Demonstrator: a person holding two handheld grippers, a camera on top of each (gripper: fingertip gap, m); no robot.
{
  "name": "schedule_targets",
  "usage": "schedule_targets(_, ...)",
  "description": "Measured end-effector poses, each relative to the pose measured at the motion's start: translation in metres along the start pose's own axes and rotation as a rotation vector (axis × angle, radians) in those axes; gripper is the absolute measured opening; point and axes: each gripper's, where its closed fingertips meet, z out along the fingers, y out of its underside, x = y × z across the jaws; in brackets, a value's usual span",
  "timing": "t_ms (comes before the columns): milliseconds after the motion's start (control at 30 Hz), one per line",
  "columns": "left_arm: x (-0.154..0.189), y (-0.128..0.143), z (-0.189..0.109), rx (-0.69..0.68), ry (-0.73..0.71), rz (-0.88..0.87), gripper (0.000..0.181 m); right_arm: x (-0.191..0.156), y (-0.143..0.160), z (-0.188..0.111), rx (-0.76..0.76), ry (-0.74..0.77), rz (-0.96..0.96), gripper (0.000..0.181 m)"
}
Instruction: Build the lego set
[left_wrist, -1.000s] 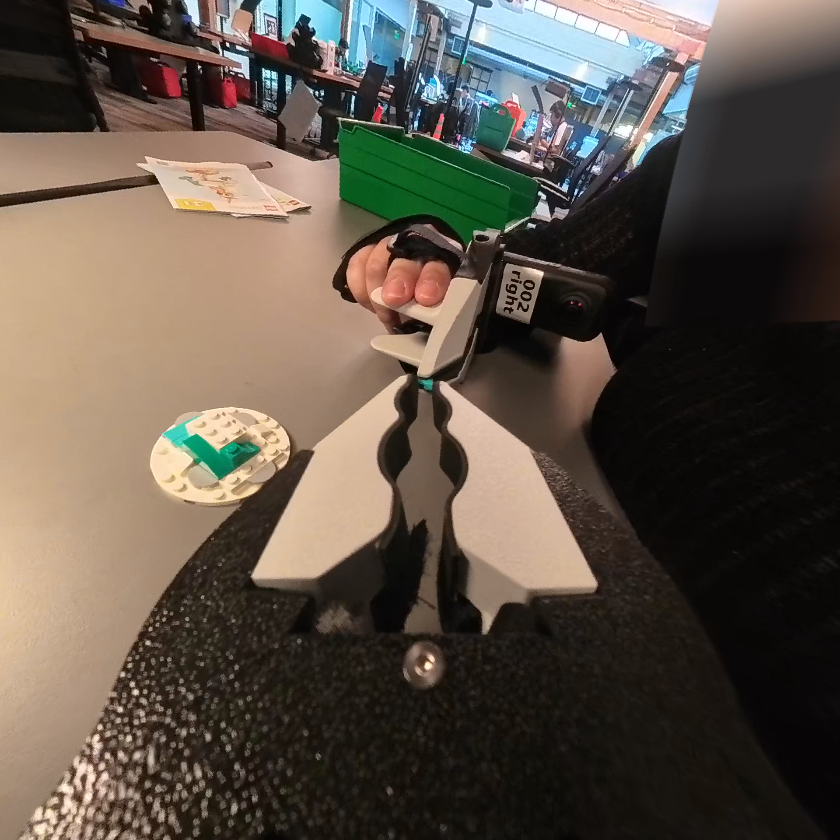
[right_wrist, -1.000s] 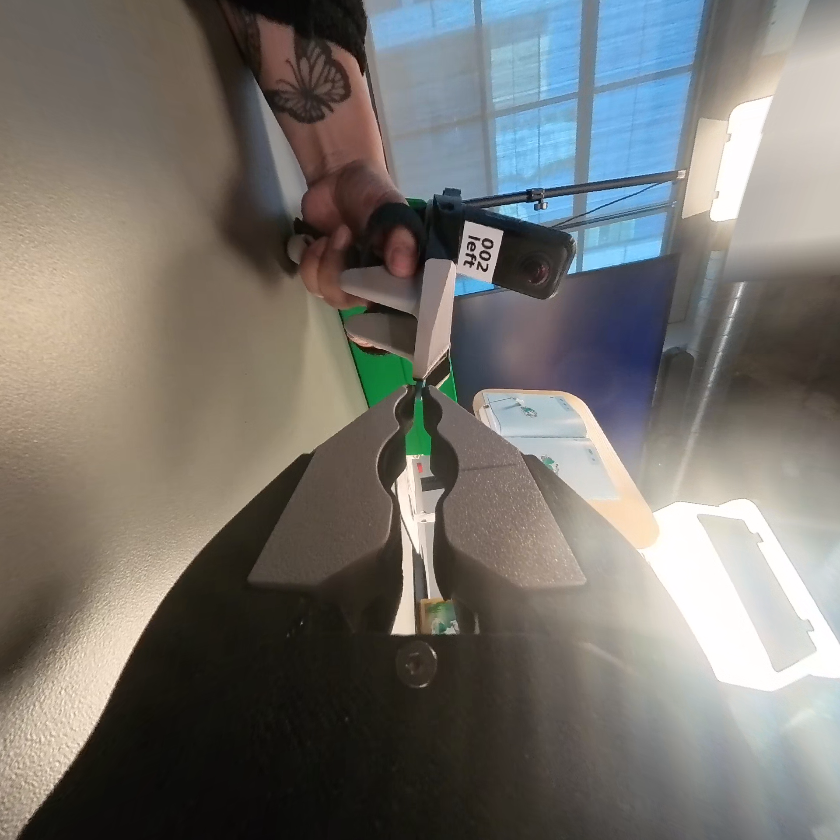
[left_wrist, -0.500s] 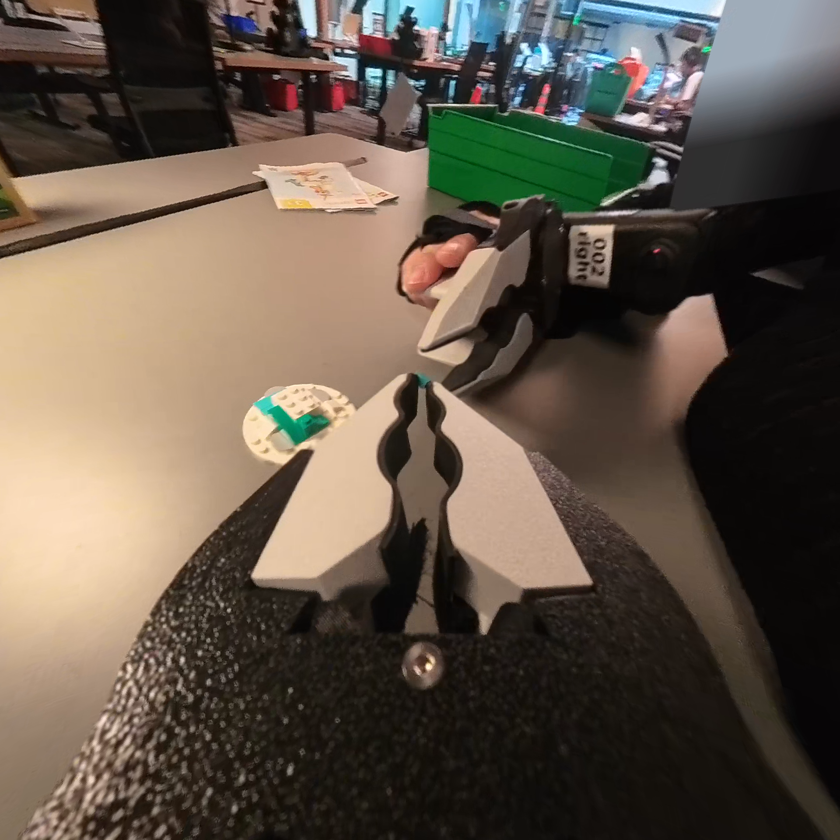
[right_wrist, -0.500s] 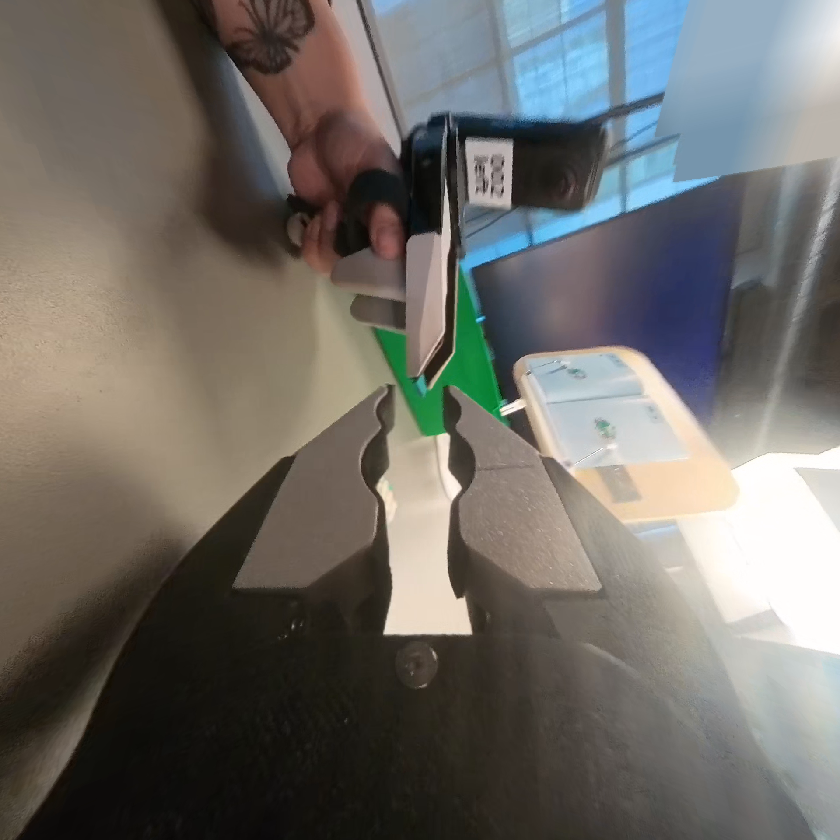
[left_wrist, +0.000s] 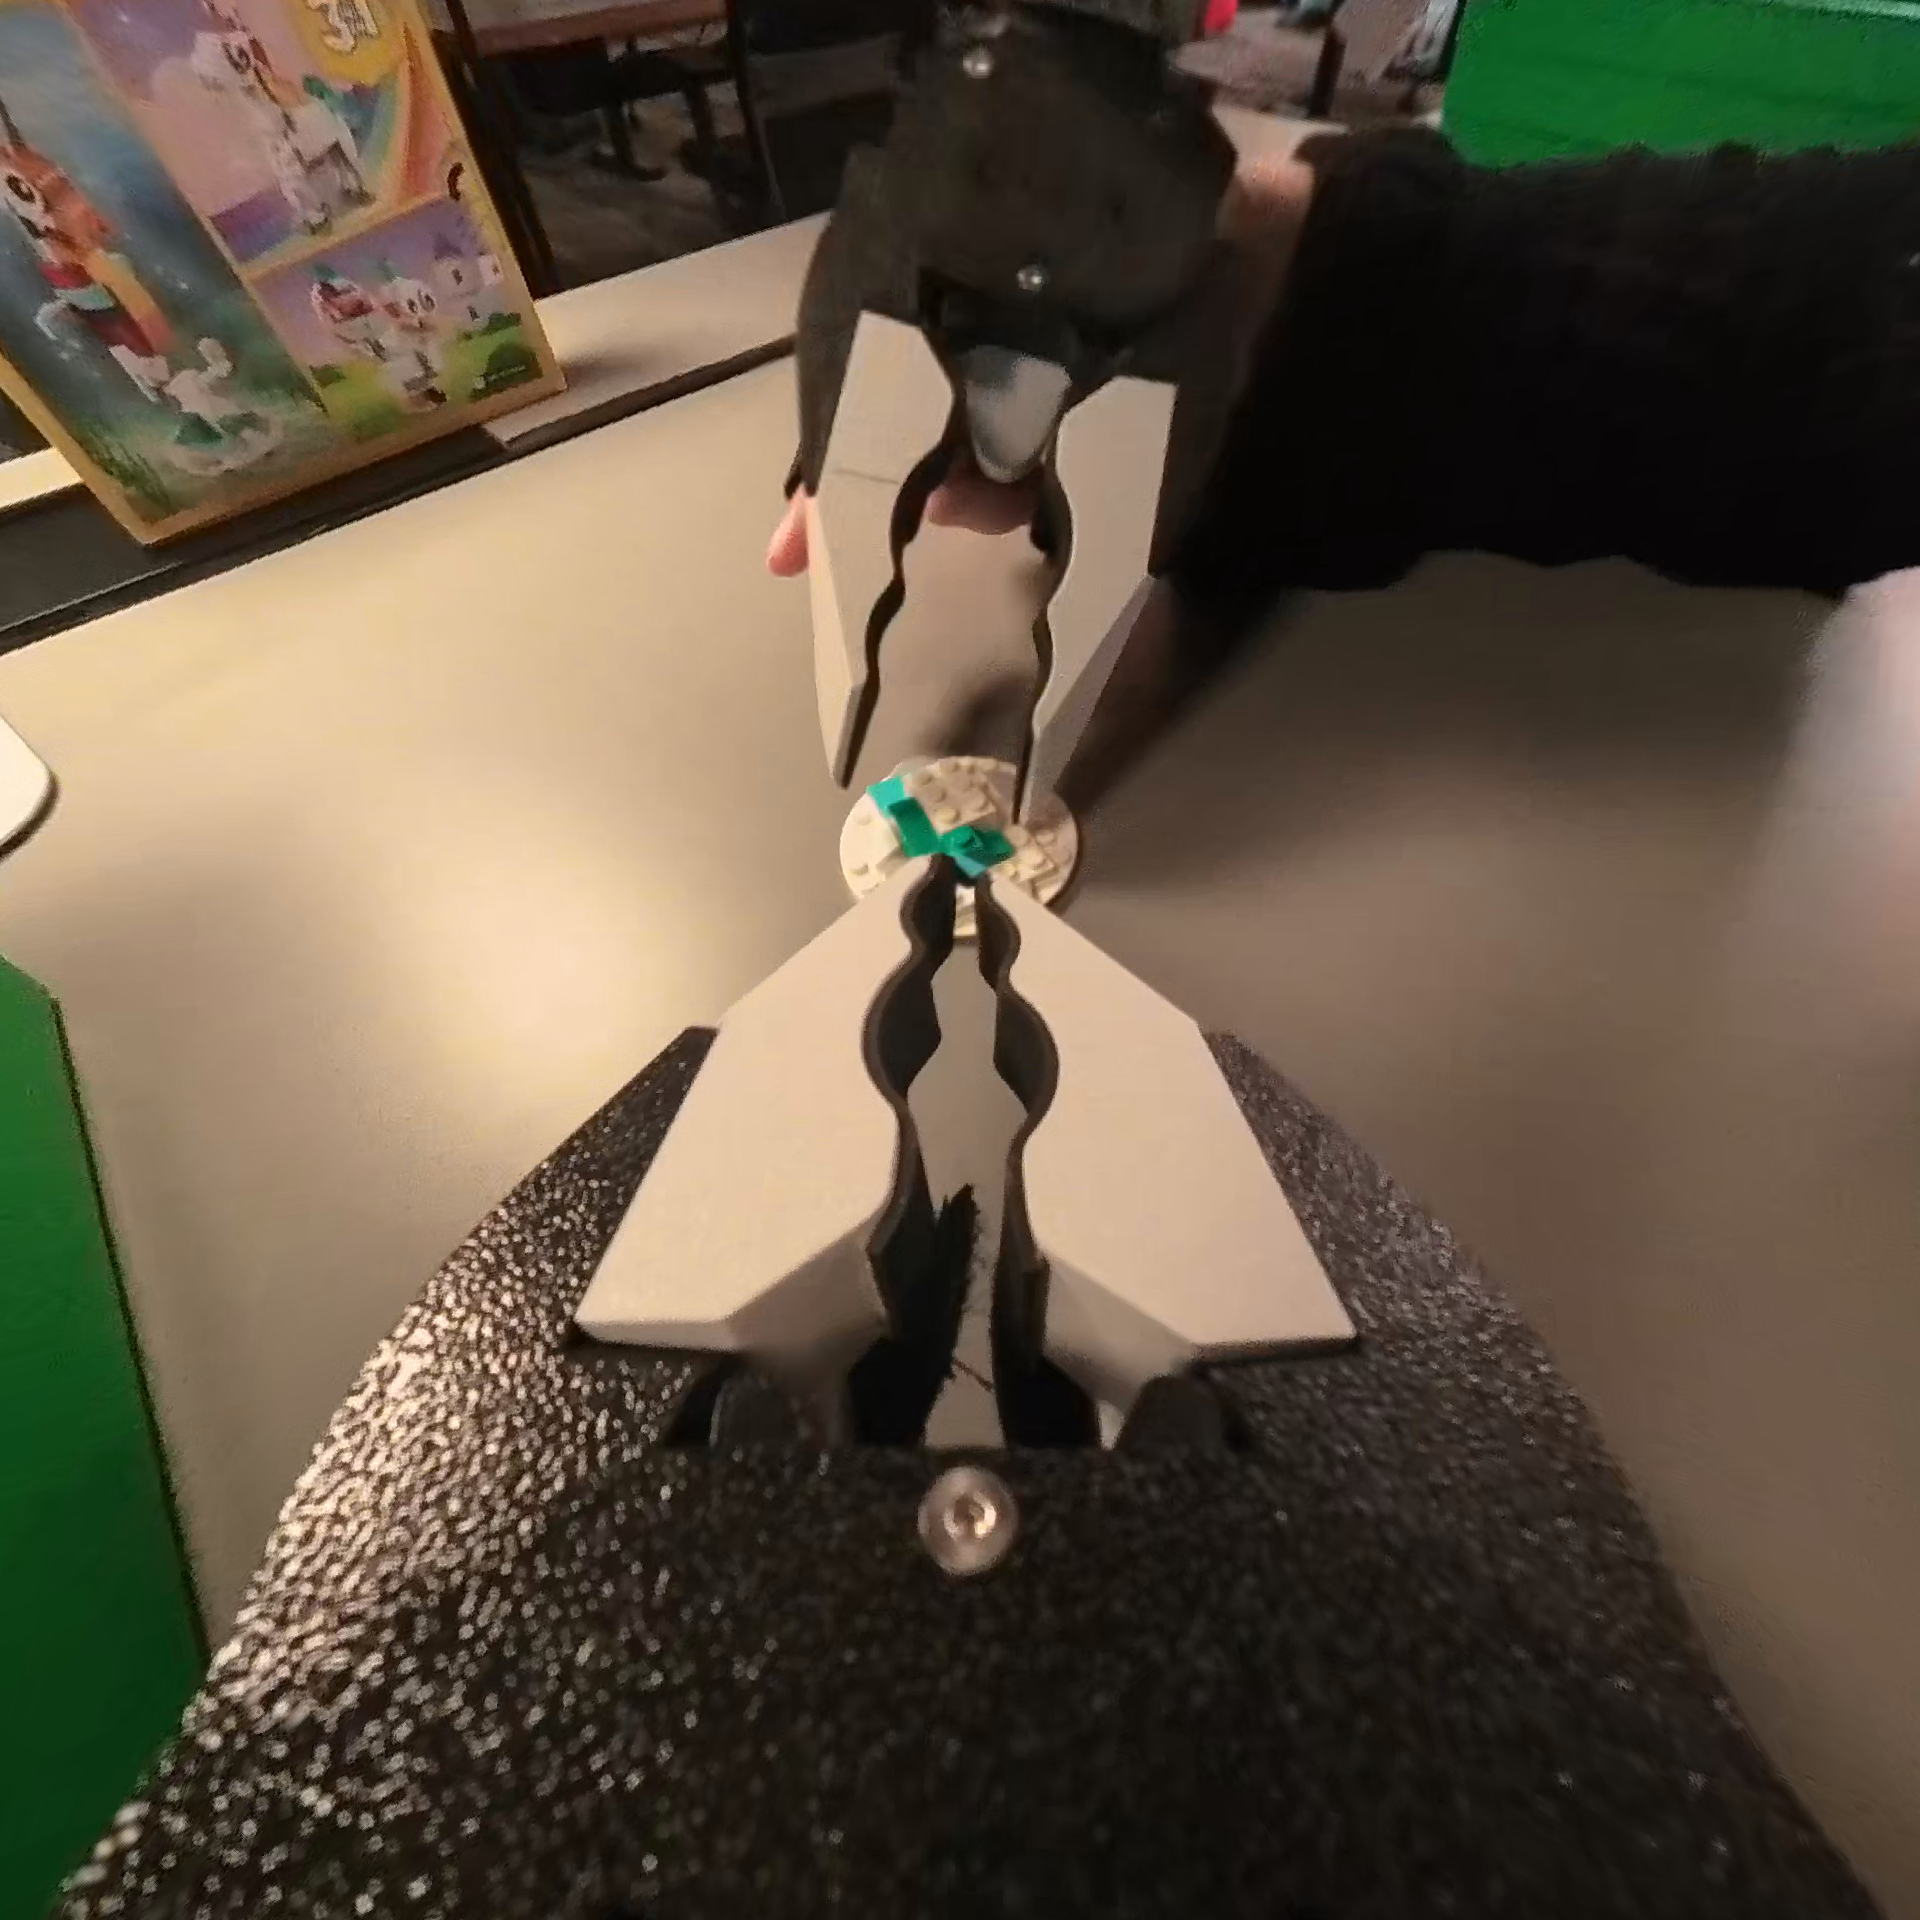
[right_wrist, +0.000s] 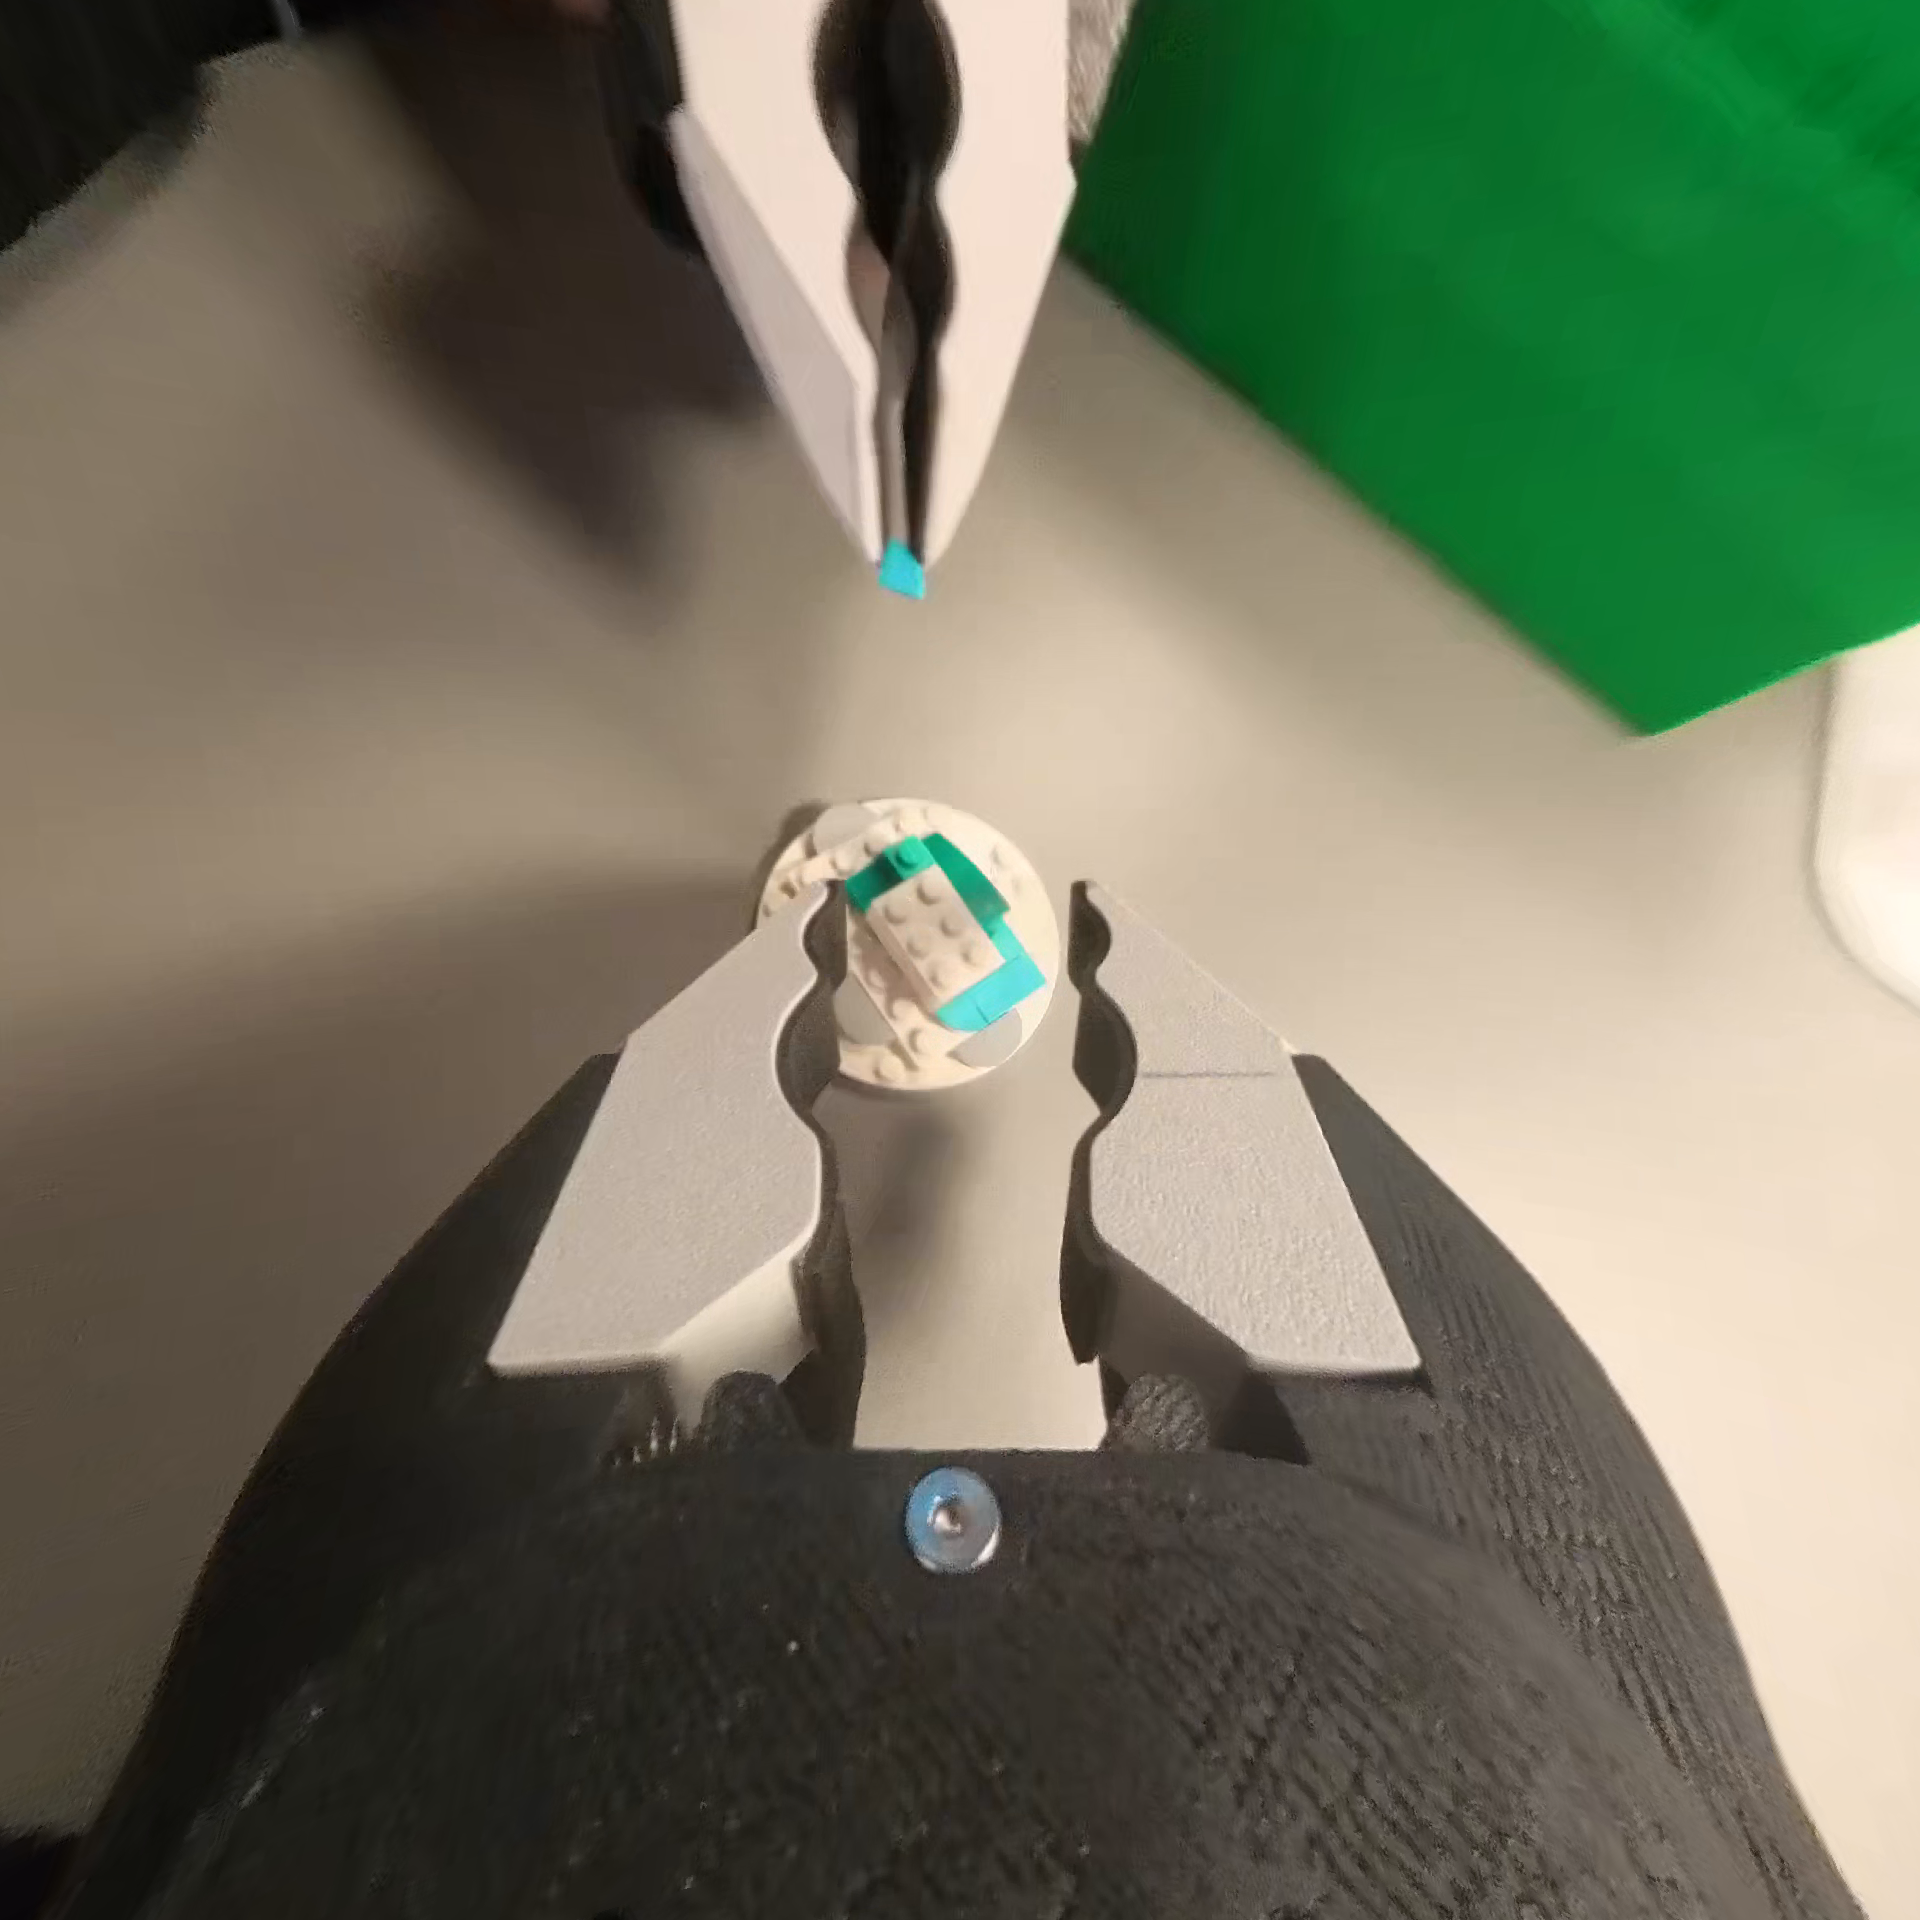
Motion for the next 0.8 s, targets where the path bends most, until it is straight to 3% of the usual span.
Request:
schedule_targets(100,0.000,0.004,0.004,-0.031,-0.017,0.005,0.001,-0.003,0.004,0.002,-0.002,-0.103,0.062,0.035)
schedule_targets(267,0.001,0.006,0.010,-0.050,-0.016,-0.014,0.001,-0.010,0.010,-0.001,-0.014,-0.071,0.171,0.027)
schedule_targets(667,0.002,0.004,0.019,-0.053,-0.053,-0.003,0.001,-0.021,0.010,-0.006,-0.027,0.422,0.489,0.026)
schedule_targets(800,0.001,0.004,0.020,-0.051,-0.066,0.012,0.001,-0.024,0.010,-0.006,-0.046,0.491,0.512,0.026)
